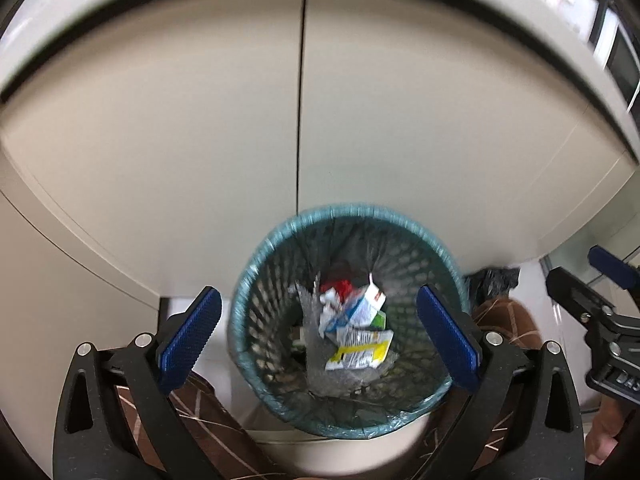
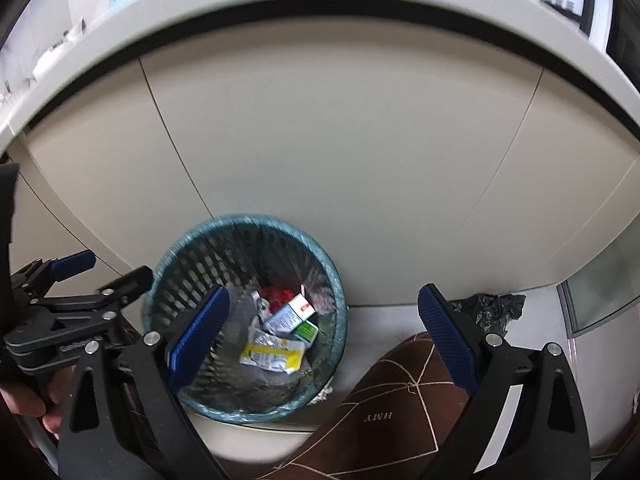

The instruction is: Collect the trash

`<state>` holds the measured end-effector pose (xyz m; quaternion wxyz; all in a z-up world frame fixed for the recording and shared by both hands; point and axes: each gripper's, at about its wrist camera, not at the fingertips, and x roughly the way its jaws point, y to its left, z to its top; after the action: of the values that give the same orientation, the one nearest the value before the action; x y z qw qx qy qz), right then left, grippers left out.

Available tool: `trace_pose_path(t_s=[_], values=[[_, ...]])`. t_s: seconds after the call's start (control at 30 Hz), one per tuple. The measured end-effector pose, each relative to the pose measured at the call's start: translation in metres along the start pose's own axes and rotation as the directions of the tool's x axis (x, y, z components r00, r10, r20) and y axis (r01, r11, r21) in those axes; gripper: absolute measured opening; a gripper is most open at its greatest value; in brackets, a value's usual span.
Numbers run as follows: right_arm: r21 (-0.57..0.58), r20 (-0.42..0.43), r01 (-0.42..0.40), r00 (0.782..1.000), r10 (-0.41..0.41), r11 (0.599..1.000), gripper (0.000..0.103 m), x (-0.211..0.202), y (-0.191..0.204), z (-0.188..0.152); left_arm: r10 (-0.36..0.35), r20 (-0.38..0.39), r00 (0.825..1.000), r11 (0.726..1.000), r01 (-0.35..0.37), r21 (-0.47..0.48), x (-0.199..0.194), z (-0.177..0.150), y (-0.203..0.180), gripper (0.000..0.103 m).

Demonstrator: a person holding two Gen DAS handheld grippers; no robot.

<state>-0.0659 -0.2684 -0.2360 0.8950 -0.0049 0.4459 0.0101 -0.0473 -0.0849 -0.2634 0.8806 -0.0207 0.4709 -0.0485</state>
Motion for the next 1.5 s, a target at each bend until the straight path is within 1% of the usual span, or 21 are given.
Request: trace_pose_path(t_s=[0.17,0.33,0.43,0.5,0.6,0.7,0.8,0.93,1.0,1.27,1.5], values=[[-0.006,0.067,0.006,0.998,-0.005,1.0,0.091,-0.043,0.007,0.022,0.006,0.077,0.997,1.0,-0.005,-0.015,-0.055,0.017,0.006,0.097],[0.002,0.141,0.022,0.99,-0.022,1.0,0.094,-0.083,0.014,0.04,0.033,0.121,0.992,0.999,-0.03,-0.024,-0.1,0.032,0.01,0.097],[0.003,0.164,0.021,0.986,-0.021,1.0,0.094,-0.103,0.019,0.047,0.046,0.134,0.99,0.998,-0.04,-0.044,-0.123,0.04,0.013,0.097],[0.001,0.176,0.016,0.984,-0.016,1.0,0.095,-0.115,0.021,0.05,0.048,0.158,0.986,0.998,-0.04,-0.05,-0.139,0.042,0.015,0.097],[0.006,0.206,0.033,0.978,-0.034,0.999,0.095,-0.138,0.027,0.053,0.051,0.196,0.979,0.998,-0.043,-0.045,-0.161,0.042,0.016,0.097],[0.006,0.221,0.045,0.974,-0.045,0.999,0.095,-0.155,0.031,0.052,0.05,0.216,0.975,0.998,-0.04,-0.049,-0.178,0.039,0.017,0.097],[0.007,0.233,0.049,0.971,-0.049,0.999,0.095,-0.169,0.034,0.049,0.037,0.222,0.974,0.998,-0.026,-0.049,-0.189,0.034,0.019,0.097],[0.009,0.241,0.057,0.969,-0.057,0.998,0.095,-0.183,0.036,0.046,0.033,0.234,0.972,0.999,-0.026,-0.034,-0.204,0.029,0.019,0.097],[0.009,0.25,0.048,0.967,-0.049,0.999,0.095,-0.187,0.038,0.044,0.035,0.242,0.97,0.999,-0.029,-0.03,-0.208,0.027,0.018,0.097],[0.004,0.253,0.028,0.967,-0.029,1.0,0.095,-0.192,0.044,0.044,0.043,0.257,0.965,0.999,-0.037,-0.031,-0.217,0.024,0.017,0.097],[0.017,0.247,0.022,0.969,-0.025,1.0,0.095,-0.189,0.039,0.043,0.045,0.266,0.963,0.999,-0.042,-0.016,-0.217,0.023,0.016,0.097]])
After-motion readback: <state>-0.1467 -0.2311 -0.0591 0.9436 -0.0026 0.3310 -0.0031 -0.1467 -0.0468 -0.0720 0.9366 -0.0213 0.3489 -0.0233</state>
